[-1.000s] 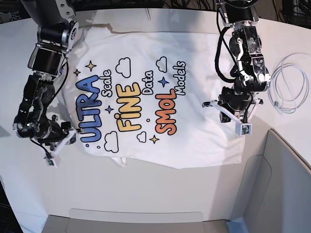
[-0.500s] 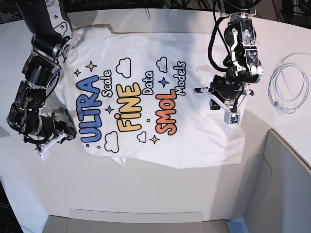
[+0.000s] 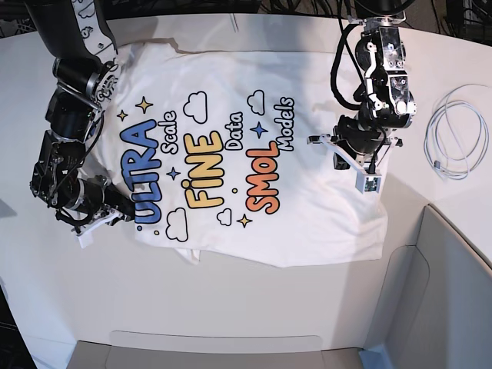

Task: Layout the t-shirt on the table in an organized manner, then fold the t-shirt properly
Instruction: 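Grasp the shirt hem edge with the right gripper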

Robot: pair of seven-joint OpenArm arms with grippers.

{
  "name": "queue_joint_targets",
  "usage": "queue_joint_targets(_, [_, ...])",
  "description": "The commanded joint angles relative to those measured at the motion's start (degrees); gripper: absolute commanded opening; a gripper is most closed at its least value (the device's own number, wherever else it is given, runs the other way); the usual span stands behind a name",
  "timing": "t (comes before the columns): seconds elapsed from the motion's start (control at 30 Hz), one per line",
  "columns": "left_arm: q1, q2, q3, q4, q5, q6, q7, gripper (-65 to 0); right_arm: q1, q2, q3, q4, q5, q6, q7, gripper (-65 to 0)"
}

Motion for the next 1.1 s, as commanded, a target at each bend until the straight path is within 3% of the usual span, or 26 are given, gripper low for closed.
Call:
queue_joint_targets(0.0, [-0.72,-0.05,-0.21,0.59,-0.32,0.03,-1.22,-61.4,1.86,0.11,-0.08,0.89,0.53,0.33,-0.11,-52.3])
queue_joint_targets(0.13, [-0.72,-0.05,-0.30,-1.78,-0.32,0.03,-1.22,-61.6,2.74,-0.07,-0.17,0.98,1.41,0.33,-0.29,-65.0])
queue_joint_targets(0.3, [-0.72,-0.13,-0.56,-2.75,-0.41,0.03,-1.22,-61.6,1.15,0.02,-4.74,6.87,6.07,0.33,-5.48,-65.0])
queue_joint_targets(0.4, [-0.63,-0.05,-0.30,-2.75,-0.41,0.03,-1.22,-61.6,-3.51,-1.03,-10.89,19.70,10.29,-0.03,-7.32,-65.0])
queue_joint_targets(0.5, [-0.63,0.04,-0.30,-2.75,-0.41,0.03,-1.22,-61.6,-8.43,-1.47,-19.60,34.74,9.85,-1.08,-7.06,-65.0])
queue_joint_targets(0.63, [-0.63,0.04,-0.30,-2.75,-0.32,0.03,-1.22,-61.6,-13.00,-2.71,-32.26,48.36,1.59,-6.53,-7.06,-65.0])
queue_joint_targets(0.87, [-0.63,-0.13,-0.65,-2.75,-0.32,0.03,-1.22,-61.6,-19.24,-6.66,-54.85,53.20,-20.92,-6.79,-6.35,-65.0])
queue_joint_targets(0.97, [-0.63,-0.05,-0.56,-2.75,-0.32,0.03,-1.22,-61.6,-22.67,-8.86,-51.95,55.92,-23.29,-6.97,0.33,-65.0])
queue_joint_targets(1.07, [-0.63,0.04,-0.56,-2.84,-0.32,0.03,-1.22,-61.6,-23.20,-12.02,-39.47,58.21,-20.13,-6.97,4.11,-65.0])
